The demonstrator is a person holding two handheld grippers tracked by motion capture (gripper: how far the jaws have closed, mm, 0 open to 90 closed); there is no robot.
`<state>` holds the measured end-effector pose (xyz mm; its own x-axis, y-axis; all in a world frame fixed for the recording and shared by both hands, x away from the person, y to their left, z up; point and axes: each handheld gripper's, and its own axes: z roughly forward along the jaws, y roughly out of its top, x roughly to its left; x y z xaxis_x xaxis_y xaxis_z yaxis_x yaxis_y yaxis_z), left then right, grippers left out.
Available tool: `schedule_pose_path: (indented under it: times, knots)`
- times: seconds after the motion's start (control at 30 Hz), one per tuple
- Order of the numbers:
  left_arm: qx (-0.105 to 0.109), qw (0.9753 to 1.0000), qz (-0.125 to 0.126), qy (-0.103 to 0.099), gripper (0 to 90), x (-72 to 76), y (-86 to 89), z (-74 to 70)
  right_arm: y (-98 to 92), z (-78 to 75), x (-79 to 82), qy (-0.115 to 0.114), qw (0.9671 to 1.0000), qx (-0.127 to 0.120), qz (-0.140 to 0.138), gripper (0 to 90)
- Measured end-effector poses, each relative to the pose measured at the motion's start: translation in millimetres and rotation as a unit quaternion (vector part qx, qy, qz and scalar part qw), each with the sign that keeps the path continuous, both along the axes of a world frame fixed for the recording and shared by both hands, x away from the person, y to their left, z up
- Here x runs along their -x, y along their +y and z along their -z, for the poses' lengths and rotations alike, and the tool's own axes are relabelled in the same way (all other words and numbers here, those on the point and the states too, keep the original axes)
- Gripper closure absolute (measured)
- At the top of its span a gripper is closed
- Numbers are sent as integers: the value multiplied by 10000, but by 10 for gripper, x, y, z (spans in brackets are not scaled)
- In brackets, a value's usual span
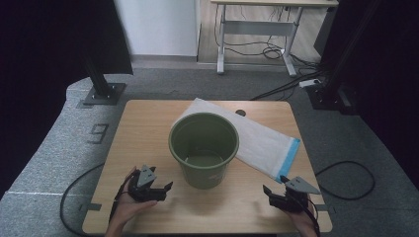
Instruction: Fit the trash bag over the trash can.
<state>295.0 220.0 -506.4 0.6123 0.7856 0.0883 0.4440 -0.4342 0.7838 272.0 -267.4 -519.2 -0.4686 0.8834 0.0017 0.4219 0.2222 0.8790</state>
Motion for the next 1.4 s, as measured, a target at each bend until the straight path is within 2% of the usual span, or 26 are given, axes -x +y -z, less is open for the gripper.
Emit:
schedule_pose_path:
  times: [0.03, 0.1, 0.13, 0.17, 0.23, 0.27, 0.3, 0.33, 0.37, 0.4, 0.5, 0.57, 0.6, 0.67, 0.8, 0.83, 0.9, 0.93, 1.03, 1.1, 1.13, 1.17, 1.2, 1.23, 1.3, 1.4]
  knots:
    - [-50, 9999, -99, 43, 144, -2, 61, 21, 94, -6, -172, 49, 10000, 2, 6, 227]
    - [-66, 9999, -135, 61, 144, -5, 85, 30, 181, 1, -316, 107, 9999, 70, -10, 235]
    - [-74, 9998, -164, 86, 144, -9, 105, 38, 181, 1, -316, 107, 9999, 70, -10, 235]
    - [-150, 9996, -205, 116, 144, -12, 130, 63, 279, 25, -476, 195, 9997, 131, 14, 263]
    - [-227, 9994, -236, 132, 144, -10, 146, 90, 383, 52, -638, 326, 9993, 167, -48, 278]
    - [-227, 9994, -236, 132, 144, -10, 146, 90, 383, 52, -638, 326, 9993, 167, -48, 278]
    - [-294, 9988, -348, 198, 144, -12, 167, 120, 491, 90, -785, 452, 9985, 309, -43, 291]
    - [-284, 9984, -418, 252, 144, -15, 174, 132, 538, 113, -844, 541, 9979, 357, 15, 293]
    - [-284, 9984, -418, 252, 144, -15, 174, 132, 538, 113, -844, 541, 9979, 357, 15, 293]
    - [-287, 9980, -458, 322, 144, -23, 180, 151, 614, 168, -915, 706, 9969, 289, 180, 312]
    - [-357, 9977, -461, 342, 144, -33, 170, 164, 683, 212, -951, 788, 9960, 388, 181, 332]
    - [-368, 9973, -502, 394, 144, -52, 171, 173, 720, 245, -982, 806, 9954, 502, 138, 389]
    - [-390, 9967, -570, 431, 144, -61, 181, 174, 717, 262, -1017, 798, 9953, 520, 152, 396]
    - [-352, 9968, -544, 471, 144, -65, 190, 171, 689, 266, -1075, 816, 9944, 602, 288, 401]
    - [-371, 9959, -618, 538, 148, -98, 199, 188, 623, 267, -1163, 759, 9954, 423, 407, 410]
    - [-371, 9959, -618, 538, 148, -98, 199, 188, 623, 267, -1163, 759, 9954, 423, 407, 410]
    - [-393, 9959, -602, 556, 148, -71, 183, 212, 621, 335, -1190, 930, 9939, 433, 408, 410]
    - [-372, 9959, -586, 585, 148, -65, 177, 224, 619, 336, -1184, 902, 9941, 424, 434, 423]
    - [-496, 9952, -551, 632, 148, -61, 154, 272, 619, 331, -1179, 916, 9936, 442, 487, 434]
    - [-584, 9947, -536, 648, 148, -62, 142, 288, 598, 332, -1181, 881, 9937, 417, 560, 568]
    - [-584, 9947, -536, 648, 148, -62, 142, 288, 598, 332, -1181, 881, 9937, 417, 560, 568]
    - [-559, 9949, -541, 642, 148, -54, 141, 277, 555, 325, -1178, 865, 9935, 445, 584, 699]
    - [-546, 9951, -538, 630, 148, -49, 141, 269, 555, 325, -1178, 865, 9935, 445, 584, 699]
    - [-524, 9952, -553, 616, 148, -30, 135, 253, 509, 311, -1150, 843, 9924, 609, 660, 802]
    - [-524, 9954, -514, 619, 148, -13, 121, 252, 459, 302, -1098, 849, 9915, 736, 659, 862]
    - [-612, 9949, -443, 664, 147, -33, 88, 280, 353, 286, -940, 843, 9908, 852, 636, 886]
